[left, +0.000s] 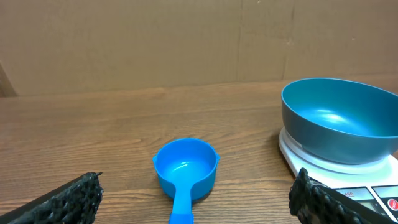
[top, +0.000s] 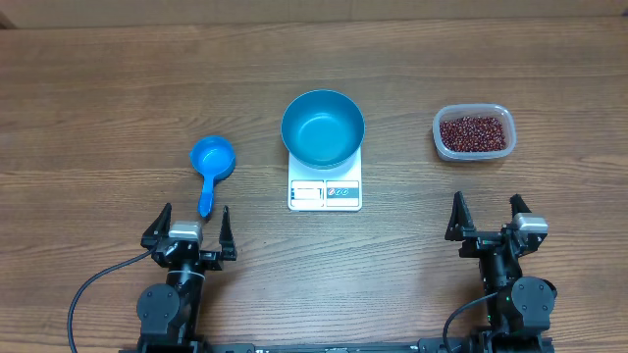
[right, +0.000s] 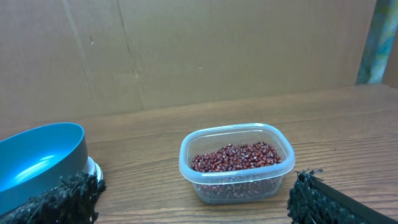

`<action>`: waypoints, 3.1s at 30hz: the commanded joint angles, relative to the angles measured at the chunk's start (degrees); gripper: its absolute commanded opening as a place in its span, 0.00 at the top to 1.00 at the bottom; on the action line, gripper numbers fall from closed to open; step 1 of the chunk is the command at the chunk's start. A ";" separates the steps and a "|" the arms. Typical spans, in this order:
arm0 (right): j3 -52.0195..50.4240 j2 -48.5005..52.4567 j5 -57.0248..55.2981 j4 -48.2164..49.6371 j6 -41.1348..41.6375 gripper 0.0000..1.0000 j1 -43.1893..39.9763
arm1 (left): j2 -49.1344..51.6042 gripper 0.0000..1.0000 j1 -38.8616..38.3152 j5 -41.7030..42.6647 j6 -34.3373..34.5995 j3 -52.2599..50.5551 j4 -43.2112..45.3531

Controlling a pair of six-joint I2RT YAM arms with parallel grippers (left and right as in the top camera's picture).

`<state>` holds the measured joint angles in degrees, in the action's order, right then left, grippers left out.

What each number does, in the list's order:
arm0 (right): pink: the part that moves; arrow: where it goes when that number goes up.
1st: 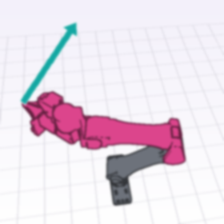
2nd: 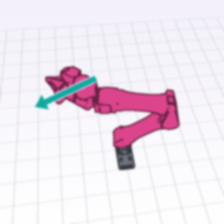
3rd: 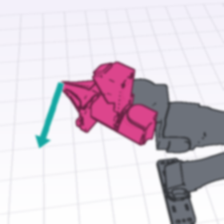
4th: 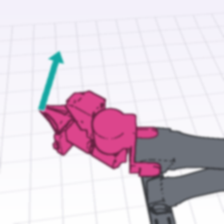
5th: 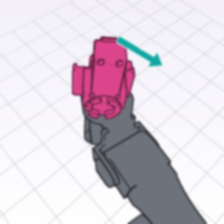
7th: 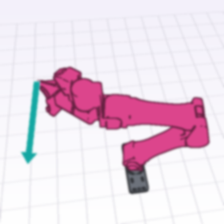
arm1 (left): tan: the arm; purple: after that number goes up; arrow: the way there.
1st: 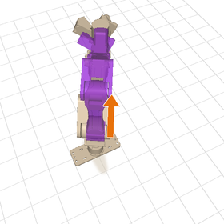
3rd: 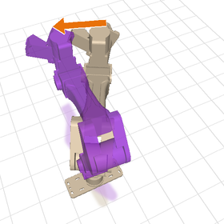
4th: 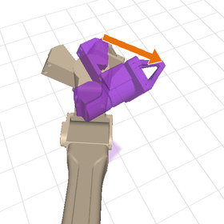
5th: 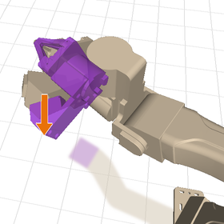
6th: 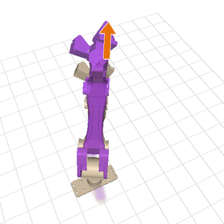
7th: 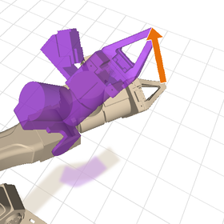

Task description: Scoop item into bowl and weigh 150g on scale

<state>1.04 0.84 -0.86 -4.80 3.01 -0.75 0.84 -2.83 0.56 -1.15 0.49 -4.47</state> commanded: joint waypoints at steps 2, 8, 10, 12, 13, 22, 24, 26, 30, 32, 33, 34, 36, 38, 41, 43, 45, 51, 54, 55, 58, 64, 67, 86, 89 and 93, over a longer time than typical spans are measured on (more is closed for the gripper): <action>-0.57 -0.68 -0.55 0.09 0.02 0.00 -0.22 | -0.59 0.00 0.57 -0.55 0.96 -0.22 -0.02; -0.57 -0.68 -0.55 0.11 0.00 0.00 -0.22 | -0.59 0.01 0.57 -0.55 0.96 -0.22 0.00; -0.57 -0.68 -0.55 0.09 0.00 0.00 -0.22 | -0.59 0.00 0.57 -0.55 0.96 -0.22 0.00; -0.57 -0.68 -0.55 0.09 0.00 0.00 -0.22 | -0.59 0.01 0.57 -0.55 0.96 -0.22 0.00; -0.57 -0.68 -0.55 0.11 0.00 0.00 -0.22 | -0.59 0.01 0.57 -0.55 0.96 -0.22 0.00; -0.57 -0.68 -0.55 0.09 0.00 0.00 -0.22 | -0.59 0.01 0.57 -0.55 0.96 -0.22 0.00; -0.57 -0.68 -0.55 0.09 0.00 0.00 -0.22 | -0.59 0.01 0.57 -0.55 0.96 -0.22 0.00; -0.57 -0.68 -0.55 0.09 0.00 0.00 -0.22 | -0.59 0.00 0.57 -0.55 0.96 -0.22 -0.02; -0.57 -0.68 -0.55 0.09 0.00 0.00 -0.22 | -0.59 0.00 0.57 -0.55 0.96 -0.22 0.00; -0.57 -0.68 -0.55 0.11 0.02 0.00 -0.24 | -0.59 0.01 0.57 -0.55 0.96 -0.22 -0.02; -0.57 -0.68 -0.55 0.09 0.00 0.00 -0.22 | -0.59 0.01 0.57 -0.55 0.96 -0.22 0.00; -0.57 -0.68 -0.55 0.09 0.02 0.00 -0.22 | -0.59 0.01 0.57 -0.55 0.96 -0.22 0.00; -0.57 -0.68 -0.55 0.09 0.00 0.00 -0.22 | -0.59 0.00 0.57 -0.52 0.96 -0.22 0.00; -0.57 -0.68 -0.55 0.09 0.02 0.00 -0.22 | -0.59 0.01 0.57 -0.55 0.96 -0.22 -0.02; -0.57 -0.68 -0.55 0.09 0.02 0.00 -0.22 | -0.59 0.01 0.57 -0.55 0.96 -0.22 -0.02; -0.57 -0.68 -0.55 0.09 0.00 0.00 -0.22 | -0.59 0.00 0.57 -0.55 0.96 -0.22 0.00; -0.57 -0.68 -0.55 0.09 0.02 0.00 -0.22 | -0.59 0.00 0.57 -0.55 0.96 -0.22 0.00; -0.57 -0.68 -0.55 0.09 0.00 0.00 -0.22 | -0.59 0.00 0.57 -0.52 0.96 -0.22 0.00; -0.57 -0.68 -0.55 0.09 0.00 0.00 -0.22 | -0.59 0.00 0.57 -0.52 0.98 -0.22 0.00; -0.57 -0.68 -0.55 0.09 0.00 0.00 -0.22 | -0.59 0.00 0.57 -0.52 0.98 -0.22 -0.02; -0.57 -0.68 -0.55 0.09 0.00 0.00 -0.22 | -0.59 0.01 0.57 -0.50 0.98 -0.22 -0.02; -0.57 -0.68 -0.55 0.09 0.02 0.00 -0.22 | -0.59 0.00 0.57 -0.52 0.96 -0.22 0.00; -0.57 -0.68 -0.55 0.09 0.00 0.00 -0.22 | -0.59 0.01 0.57 -0.52 0.96 -0.22 0.00; -0.57 -0.68 -0.55 0.09 0.02 0.00 -0.22 | -0.59 0.00 0.57 2.67 2.03 0.02 -0.13; -0.57 -0.68 -0.55 0.09 0.00 0.00 -0.22 | -0.57 0.00 0.57 3.91 2.01 0.13 -0.31; -0.57 -0.68 -0.55 0.09 0.00 0.00 -0.24 | -0.52 0.00 0.57 3.96 2.03 1.22 -2.56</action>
<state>1.04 0.84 -0.86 -4.80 2.98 -0.75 0.84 -2.83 2.59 0.10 0.54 -4.64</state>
